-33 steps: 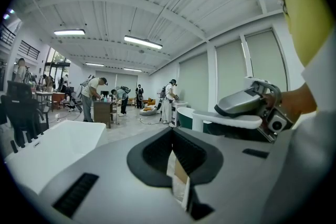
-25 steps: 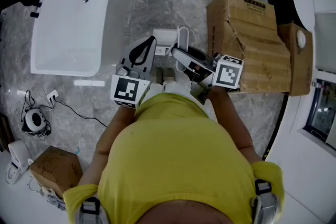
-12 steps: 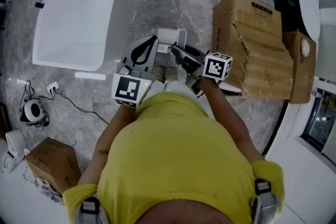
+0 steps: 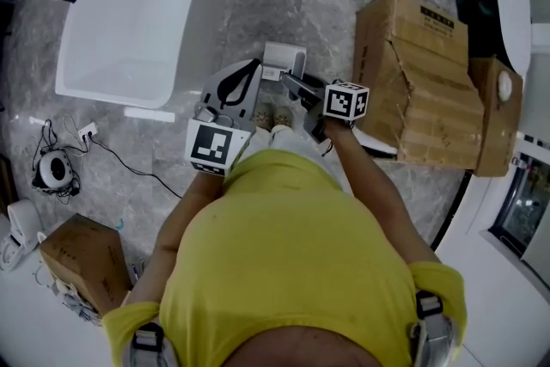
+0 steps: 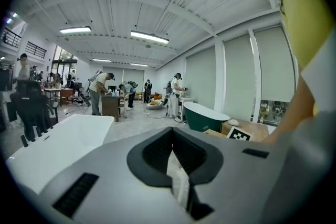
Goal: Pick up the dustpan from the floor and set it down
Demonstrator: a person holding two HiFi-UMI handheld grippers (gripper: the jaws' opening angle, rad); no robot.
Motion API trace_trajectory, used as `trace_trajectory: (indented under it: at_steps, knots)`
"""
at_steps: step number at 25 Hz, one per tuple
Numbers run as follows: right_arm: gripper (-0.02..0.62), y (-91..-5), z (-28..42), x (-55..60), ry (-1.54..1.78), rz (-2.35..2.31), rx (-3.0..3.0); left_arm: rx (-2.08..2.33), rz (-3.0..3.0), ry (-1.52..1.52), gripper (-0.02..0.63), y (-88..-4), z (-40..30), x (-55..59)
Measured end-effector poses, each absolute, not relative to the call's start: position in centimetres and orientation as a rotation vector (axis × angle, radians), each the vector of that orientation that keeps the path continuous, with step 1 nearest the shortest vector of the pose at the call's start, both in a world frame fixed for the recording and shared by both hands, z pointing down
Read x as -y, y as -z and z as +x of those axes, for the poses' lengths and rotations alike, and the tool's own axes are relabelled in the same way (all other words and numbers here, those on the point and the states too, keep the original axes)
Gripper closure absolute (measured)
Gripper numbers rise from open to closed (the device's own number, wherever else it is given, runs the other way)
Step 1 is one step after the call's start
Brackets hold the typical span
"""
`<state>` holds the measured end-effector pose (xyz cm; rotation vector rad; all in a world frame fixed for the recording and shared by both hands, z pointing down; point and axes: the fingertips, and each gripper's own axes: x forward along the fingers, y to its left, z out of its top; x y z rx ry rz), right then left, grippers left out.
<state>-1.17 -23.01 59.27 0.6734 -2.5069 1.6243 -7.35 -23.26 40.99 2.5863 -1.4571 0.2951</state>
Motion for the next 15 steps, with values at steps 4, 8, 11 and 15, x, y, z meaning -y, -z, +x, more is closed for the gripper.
trace_trajectory:
  at_steps: [4, 8, 11, 15]
  knots:
    - [0.449, -60.6, -1.4, 22.5, -1.598, 0.666, 2.459, 1.459, 2.58, -0.297, 0.604, -41.1, -7.3, 23.1]
    - [0.448, -61.5, -0.8, 21.5, -1.607, 0.694, 2.432, 1.463, 2.579, -0.295, 0.604, -41.1, -7.3, 22.8]
    - [0.443, -61.8, -0.2, 21.6, -1.598, 0.757, 2.395, 1.461, 2.578, -0.29, 0.604, -41.1, -7.3, 22.5]
    - [0.318, -61.7, 0.9, 21.4, -1.565, 0.868, 2.276, 1.444, 2.593, -0.275, 0.604, -40.9, -6.8, 22.0]
